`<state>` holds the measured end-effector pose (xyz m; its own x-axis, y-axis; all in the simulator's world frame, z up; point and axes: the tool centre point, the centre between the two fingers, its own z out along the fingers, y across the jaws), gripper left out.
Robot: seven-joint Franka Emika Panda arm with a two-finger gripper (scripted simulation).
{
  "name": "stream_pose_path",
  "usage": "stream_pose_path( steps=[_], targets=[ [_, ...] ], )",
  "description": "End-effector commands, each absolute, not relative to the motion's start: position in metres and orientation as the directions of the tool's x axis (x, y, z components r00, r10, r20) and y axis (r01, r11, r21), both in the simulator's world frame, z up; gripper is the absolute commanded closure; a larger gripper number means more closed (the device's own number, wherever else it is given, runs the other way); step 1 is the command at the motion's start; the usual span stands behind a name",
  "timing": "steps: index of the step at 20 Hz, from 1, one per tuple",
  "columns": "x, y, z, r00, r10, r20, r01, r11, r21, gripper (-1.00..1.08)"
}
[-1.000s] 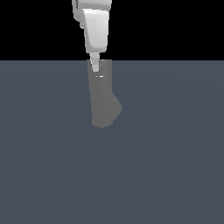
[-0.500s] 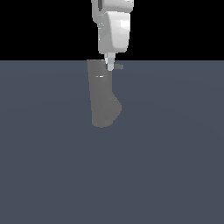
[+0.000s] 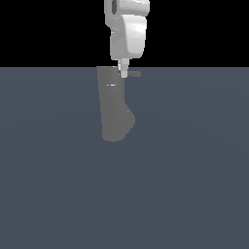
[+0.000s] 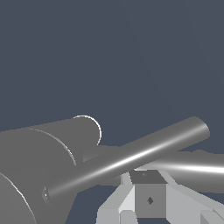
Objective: Turn on the faucet by rotating a designated handle.
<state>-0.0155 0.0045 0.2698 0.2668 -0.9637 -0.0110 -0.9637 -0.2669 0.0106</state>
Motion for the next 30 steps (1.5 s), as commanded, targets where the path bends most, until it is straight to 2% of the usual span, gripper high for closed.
stream_pose_path(
  steps=[1, 30],
  targets=[
    [-0.004, -0.016, 0.27, 0.239, -0.971, -0.006, -0.971, -0.239, 0.001, 1.08],
    [0.06, -0.077, 0.27, 0.199, -0.98, 0.0, -0.98, -0.199, 0.0, 1.08]
  ],
)
